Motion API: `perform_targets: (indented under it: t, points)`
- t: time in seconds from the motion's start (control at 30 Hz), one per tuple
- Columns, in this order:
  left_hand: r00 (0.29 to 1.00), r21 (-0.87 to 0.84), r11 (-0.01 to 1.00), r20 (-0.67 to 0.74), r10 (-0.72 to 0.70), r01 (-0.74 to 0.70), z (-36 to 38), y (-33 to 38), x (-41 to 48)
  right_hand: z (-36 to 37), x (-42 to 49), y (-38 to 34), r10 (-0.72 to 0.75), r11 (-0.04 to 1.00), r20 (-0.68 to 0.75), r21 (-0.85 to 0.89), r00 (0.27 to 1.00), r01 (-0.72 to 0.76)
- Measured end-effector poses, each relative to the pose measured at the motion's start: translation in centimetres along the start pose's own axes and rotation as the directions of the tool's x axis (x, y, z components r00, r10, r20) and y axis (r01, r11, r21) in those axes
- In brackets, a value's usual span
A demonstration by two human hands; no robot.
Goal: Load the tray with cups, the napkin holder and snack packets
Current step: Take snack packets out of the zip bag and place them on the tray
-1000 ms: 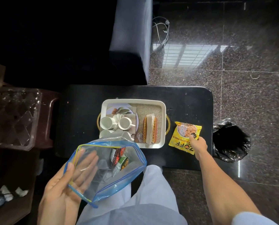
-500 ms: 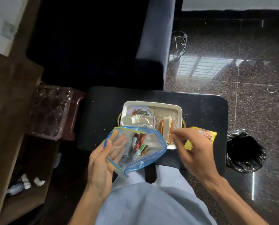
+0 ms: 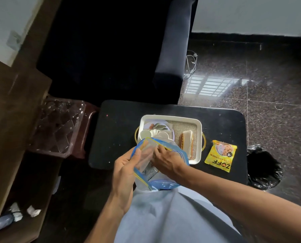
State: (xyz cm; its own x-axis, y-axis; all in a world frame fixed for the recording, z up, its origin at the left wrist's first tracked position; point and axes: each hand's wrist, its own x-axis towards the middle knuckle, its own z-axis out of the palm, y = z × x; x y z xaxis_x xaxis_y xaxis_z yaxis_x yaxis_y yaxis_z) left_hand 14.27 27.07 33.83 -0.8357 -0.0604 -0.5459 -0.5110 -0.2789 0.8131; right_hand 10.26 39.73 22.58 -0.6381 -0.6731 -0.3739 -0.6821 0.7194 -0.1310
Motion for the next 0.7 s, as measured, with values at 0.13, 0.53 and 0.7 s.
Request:
perform_targets:
  t: [0.13, 0.53, 0.7]
  points:
    - [1.000, 0.020, 0.999, -0.004, -0.030, 0.030, -1.9, 0.4, 0.4, -0.1, 1.2, -1.4, 0.068, 0.993, 0.003, 0.102, 0.998, -0.068]
    - [0.994, 0.089, 0.994, 0.080, -0.072, 0.065, -6.1, 0.5, 2.3, -5.7, 2.2, -5.7, 0.128, 0.988, 0.129, 0.065, 0.983, -0.137]
    - [0.994, 0.174, 0.982, 0.064, -0.090, 0.078, -7.1, 0.1, 2.8, -8.1, -0.8, -6.1, 0.181, 0.961, -0.018, 0.217, 0.983, -0.173]
